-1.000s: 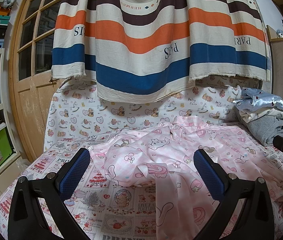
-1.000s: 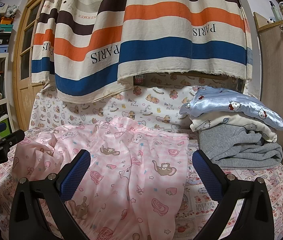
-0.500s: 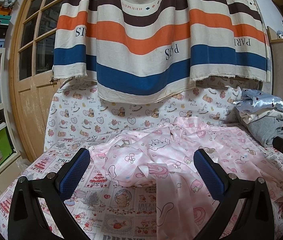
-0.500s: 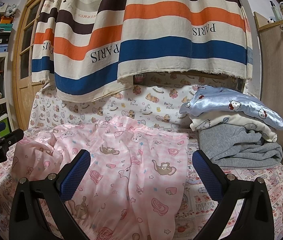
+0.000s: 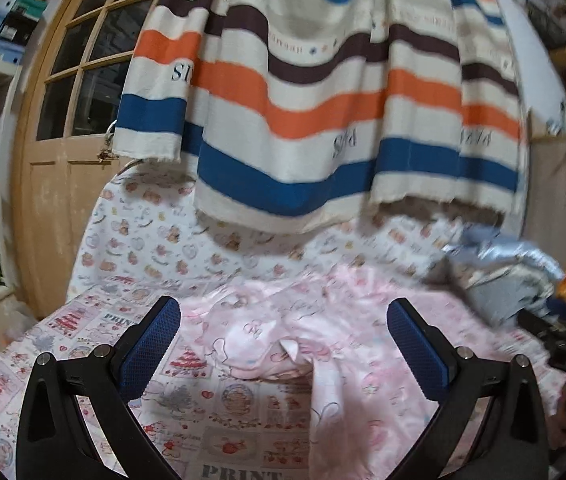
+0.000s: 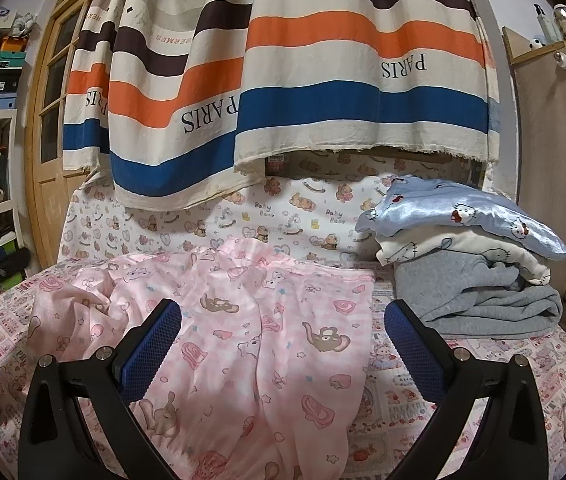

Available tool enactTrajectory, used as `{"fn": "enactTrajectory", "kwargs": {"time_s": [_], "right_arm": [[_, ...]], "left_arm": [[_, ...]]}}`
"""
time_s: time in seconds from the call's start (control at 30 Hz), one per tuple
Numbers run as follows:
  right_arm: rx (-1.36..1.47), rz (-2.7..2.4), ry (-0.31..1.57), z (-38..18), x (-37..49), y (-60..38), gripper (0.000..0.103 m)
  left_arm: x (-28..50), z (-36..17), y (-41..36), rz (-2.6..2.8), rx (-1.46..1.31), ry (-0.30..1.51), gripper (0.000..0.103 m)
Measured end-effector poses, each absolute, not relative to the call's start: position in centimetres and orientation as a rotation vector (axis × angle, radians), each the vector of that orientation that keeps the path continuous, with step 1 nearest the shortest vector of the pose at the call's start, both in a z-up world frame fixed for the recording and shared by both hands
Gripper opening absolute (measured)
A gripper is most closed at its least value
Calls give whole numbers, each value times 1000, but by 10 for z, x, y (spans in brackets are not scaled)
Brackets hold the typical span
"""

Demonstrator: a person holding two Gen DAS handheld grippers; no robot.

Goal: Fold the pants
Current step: 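Lower both grippers toward the waistband edge of the pink pants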

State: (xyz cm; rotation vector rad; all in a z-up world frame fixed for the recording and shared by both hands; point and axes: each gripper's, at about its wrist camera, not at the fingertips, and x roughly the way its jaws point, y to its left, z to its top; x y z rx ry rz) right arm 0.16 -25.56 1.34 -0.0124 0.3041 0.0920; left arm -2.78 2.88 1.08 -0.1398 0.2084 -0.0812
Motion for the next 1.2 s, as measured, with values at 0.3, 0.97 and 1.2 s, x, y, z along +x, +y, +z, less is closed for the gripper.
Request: {"fn": "enactTrajectory", "kwargs": {"time_s": [0.3,0.97,1.2], "right_arm": [[38,100,251,18,-14,-268,102],[94,403,301,156,119,-213,102],[-15,680,459,132,236,-130,102]], "left_arm": [[-51,52,47,25,-30,127,103],[106,125,104,130,-64,6,103],[146,90,122,184,-34,227,103]]}}
